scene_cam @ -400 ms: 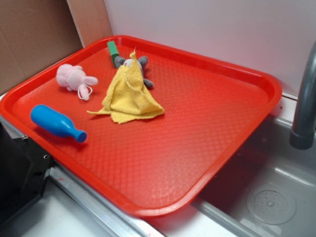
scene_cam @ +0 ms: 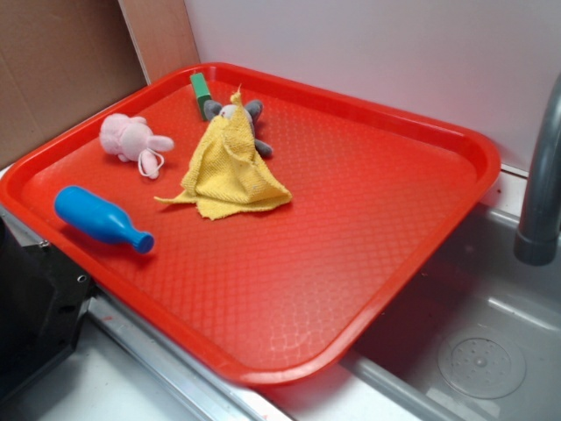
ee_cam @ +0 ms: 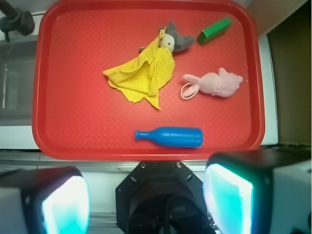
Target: Grab the green block.
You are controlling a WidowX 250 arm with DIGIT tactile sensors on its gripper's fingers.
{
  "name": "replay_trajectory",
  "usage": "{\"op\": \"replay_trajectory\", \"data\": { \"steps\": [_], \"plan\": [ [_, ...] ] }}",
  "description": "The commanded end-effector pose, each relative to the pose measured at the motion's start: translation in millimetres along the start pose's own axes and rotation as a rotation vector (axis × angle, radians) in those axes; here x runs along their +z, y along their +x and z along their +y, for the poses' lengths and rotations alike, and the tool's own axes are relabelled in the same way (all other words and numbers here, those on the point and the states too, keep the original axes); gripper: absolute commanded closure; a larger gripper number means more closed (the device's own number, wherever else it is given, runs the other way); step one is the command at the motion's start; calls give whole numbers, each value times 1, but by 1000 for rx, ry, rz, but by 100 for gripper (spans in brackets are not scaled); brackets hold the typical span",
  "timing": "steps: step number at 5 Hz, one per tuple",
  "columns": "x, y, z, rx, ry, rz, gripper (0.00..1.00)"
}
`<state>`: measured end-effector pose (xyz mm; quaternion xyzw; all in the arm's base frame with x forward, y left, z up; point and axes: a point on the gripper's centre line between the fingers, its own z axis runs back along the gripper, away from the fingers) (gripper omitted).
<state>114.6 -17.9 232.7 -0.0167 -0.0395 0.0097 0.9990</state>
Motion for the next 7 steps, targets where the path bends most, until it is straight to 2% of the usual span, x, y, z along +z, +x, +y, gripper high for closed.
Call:
{"op": "replay_trajectory", "data": {
  "steps": [1, 3, 5, 7],
  "plan": [
    [-11, 30, 19, 241, -35, -68, 0],
    [-42, 68, 55, 561, -14, -165, 0],
    [-80, 111, 96, 821, 50, -279, 0],
    [-117, 145, 122, 943, 123, -342, 0]
  ]
}}
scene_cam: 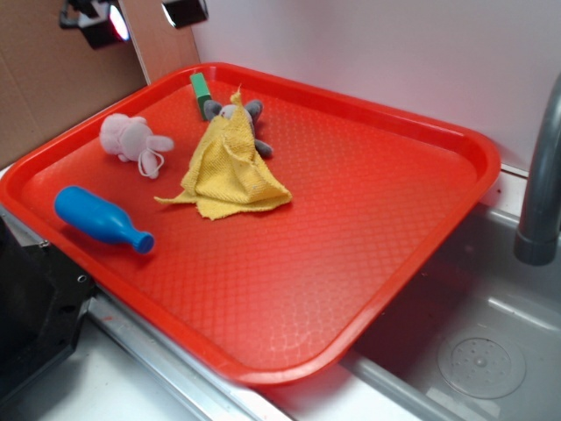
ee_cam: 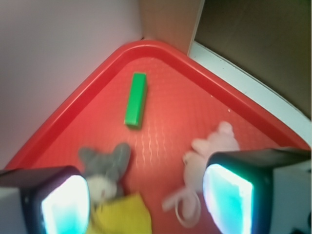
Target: Grab the green block.
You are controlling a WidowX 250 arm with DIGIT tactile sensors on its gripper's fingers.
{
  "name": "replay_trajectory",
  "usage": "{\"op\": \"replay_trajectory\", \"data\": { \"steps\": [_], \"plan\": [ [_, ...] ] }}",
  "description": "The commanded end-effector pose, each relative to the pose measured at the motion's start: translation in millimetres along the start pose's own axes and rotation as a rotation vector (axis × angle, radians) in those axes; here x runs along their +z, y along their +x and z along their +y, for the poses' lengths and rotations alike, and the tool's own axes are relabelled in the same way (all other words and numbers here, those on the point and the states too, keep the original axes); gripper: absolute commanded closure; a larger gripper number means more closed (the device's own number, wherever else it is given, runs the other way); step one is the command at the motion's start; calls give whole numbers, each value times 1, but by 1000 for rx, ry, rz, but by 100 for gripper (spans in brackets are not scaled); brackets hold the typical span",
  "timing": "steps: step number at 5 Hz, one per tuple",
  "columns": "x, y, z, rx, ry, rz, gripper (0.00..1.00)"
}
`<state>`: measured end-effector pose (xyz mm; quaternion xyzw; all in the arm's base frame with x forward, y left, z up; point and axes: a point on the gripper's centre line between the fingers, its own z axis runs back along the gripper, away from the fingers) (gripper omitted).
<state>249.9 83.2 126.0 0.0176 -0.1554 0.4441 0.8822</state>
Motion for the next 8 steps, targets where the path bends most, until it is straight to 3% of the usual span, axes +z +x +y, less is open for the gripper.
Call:
{"op": "replay_trajectory", "data": {
  "steps": [1, 3, 5, 6, 7, 8],
  "plan": [
    [-33, 31, -1, 104, 24, -121, 0],
    [-73, 44, -1, 149, 95, -168, 0],
    [-95, 49, -5, 145, 120, -190, 0],
    [-101, 48, -4, 144, 97, -204, 75],
    [-105, 46, -5, 154, 106, -198, 100],
    [-107, 45, -4, 153, 114, -194, 100]
  ]
}}
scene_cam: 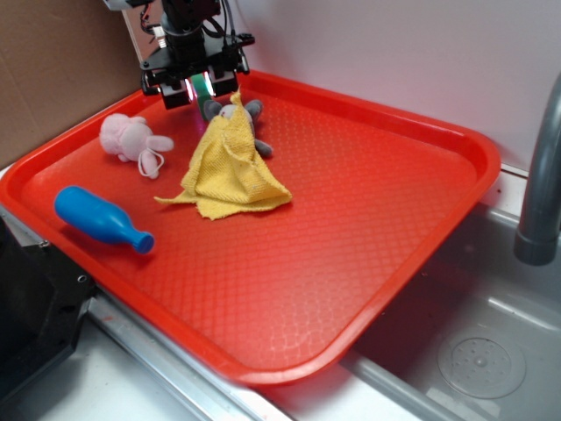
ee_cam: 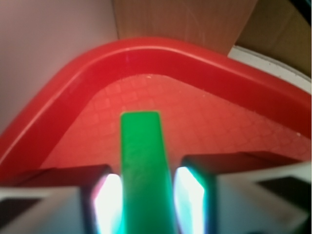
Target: Grab the green block.
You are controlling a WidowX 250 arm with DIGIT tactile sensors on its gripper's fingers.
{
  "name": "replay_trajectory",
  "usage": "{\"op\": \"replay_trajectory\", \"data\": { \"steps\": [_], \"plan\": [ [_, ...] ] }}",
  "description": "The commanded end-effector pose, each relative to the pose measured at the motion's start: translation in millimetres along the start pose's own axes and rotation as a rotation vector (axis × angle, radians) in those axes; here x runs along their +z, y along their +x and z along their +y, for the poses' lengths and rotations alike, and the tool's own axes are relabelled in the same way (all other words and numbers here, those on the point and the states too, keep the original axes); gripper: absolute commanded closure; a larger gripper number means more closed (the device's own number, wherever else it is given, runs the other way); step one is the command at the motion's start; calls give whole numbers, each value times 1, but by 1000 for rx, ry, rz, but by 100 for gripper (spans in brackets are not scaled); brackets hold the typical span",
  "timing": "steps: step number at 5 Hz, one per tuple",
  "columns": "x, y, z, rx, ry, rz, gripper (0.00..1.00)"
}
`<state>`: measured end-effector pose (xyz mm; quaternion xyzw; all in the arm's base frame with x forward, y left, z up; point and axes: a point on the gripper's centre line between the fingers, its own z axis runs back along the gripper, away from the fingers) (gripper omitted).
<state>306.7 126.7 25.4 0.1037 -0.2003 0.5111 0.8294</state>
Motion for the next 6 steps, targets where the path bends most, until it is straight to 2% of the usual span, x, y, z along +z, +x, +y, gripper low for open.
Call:
{"op": "replay_trajectory", "data": {
  "steps": [1, 2, 3, 4, 6],
  "plan": [
    [12, 8, 3, -15, -18, -10, 100],
    [43, 15, 8, -136, -17, 50, 100],
    [79, 12, 14, -242, -84, 100, 100],
    [120, 3, 15, -353, -165, 186, 100],
    [204, -37, 23, -596, -286, 374, 100]
  ]
}}
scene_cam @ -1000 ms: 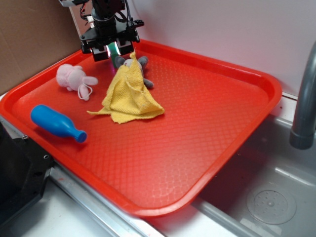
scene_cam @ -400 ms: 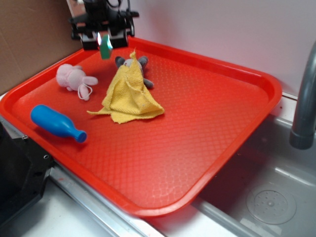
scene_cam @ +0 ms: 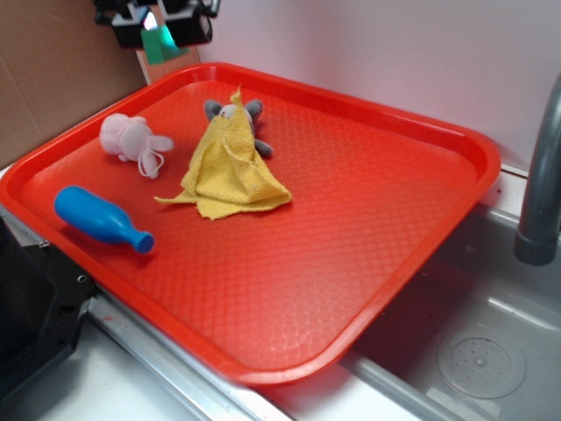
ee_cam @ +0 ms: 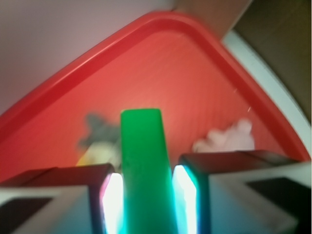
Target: Grab the green block.
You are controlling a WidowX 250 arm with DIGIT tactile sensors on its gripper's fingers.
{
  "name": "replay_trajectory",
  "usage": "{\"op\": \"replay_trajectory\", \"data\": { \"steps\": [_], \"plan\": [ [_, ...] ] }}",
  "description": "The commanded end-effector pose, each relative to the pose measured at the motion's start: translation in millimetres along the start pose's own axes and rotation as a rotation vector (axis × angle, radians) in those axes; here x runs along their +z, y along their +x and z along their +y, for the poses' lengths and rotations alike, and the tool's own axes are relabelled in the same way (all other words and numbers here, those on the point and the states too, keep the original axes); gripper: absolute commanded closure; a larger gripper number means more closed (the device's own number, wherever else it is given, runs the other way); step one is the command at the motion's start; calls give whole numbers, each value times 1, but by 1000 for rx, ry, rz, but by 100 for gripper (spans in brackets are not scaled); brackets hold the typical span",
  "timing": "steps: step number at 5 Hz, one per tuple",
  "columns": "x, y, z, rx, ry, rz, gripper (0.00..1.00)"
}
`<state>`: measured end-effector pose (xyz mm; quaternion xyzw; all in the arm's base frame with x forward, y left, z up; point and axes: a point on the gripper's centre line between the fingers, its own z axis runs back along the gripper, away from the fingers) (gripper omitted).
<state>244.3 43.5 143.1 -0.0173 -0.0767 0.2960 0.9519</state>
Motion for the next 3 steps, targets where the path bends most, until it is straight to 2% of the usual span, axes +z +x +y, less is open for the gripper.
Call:
{"op": "replay_trajectory", "data": {
  "steps": [1, 2, 3],
  "plan": [
    [68, -37, -5, -188, -93, 88, 100],
    [76, -51, 0, -203, -95, 86, 100],
    [70, -45, 3, -166, -62, 112, 100]
  ]
}}
